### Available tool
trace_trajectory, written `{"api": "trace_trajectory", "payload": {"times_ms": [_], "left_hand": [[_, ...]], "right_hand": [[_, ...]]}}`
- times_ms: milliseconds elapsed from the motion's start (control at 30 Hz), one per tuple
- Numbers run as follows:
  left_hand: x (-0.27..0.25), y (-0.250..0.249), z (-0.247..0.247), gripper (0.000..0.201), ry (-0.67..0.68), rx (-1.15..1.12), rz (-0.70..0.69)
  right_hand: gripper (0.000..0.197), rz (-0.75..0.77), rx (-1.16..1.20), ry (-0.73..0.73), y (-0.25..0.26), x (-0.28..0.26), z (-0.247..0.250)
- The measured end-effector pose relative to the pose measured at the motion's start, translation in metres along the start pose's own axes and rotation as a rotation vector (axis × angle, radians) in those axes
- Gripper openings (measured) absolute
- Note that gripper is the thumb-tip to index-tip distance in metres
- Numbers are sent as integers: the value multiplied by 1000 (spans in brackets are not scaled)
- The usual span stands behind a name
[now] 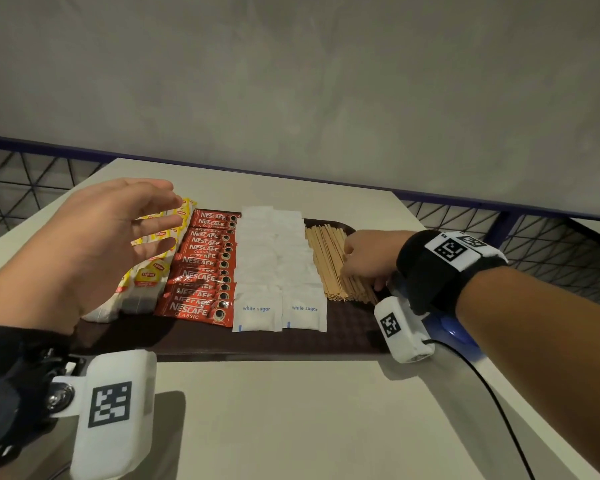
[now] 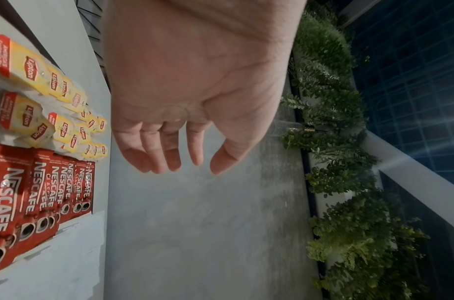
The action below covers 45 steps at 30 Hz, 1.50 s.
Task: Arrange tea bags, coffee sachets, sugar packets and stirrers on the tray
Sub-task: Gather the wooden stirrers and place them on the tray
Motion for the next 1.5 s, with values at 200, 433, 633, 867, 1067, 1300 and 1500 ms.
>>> {"api": "trace_trajectory", "payload": {"times_ms": [200,433,633,867,1067,1300,1500], "left_hand": [[1,0,0,25,8,-3,3],[2,-2,3,26,9,-28,-1],[-3,-3,0,29,20,-20,-1],[-3,-6,4,30,9,-40,-2],[-5,-5,3,31,4,-45,-1],[-4,-4,2,29,4,-38,-4],[-6,-7,0,26,18,8,0]], "right_hand": [[32,0,-6,12,3,-2,-1],[16,189,-83,137,8,-32,0],[23,193,-69,189,14,-34,-22],[24,192,-119,217,9,-41,-19],[28,187,-329,142,7,-45,-18],[27,189,-362,101,3,-41,-17],[36,273,-305,116,11,-39,-26]]}}
Point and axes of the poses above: each hand's wrist, its own x-axis towards the middle knuckle, its own z-axis out of the back of the hand, y = z × x, the point moved 5 cm from there along x, towards the middle knuckle, and after that the axes turned 3 degrees about -x, right-handed, at the moved point
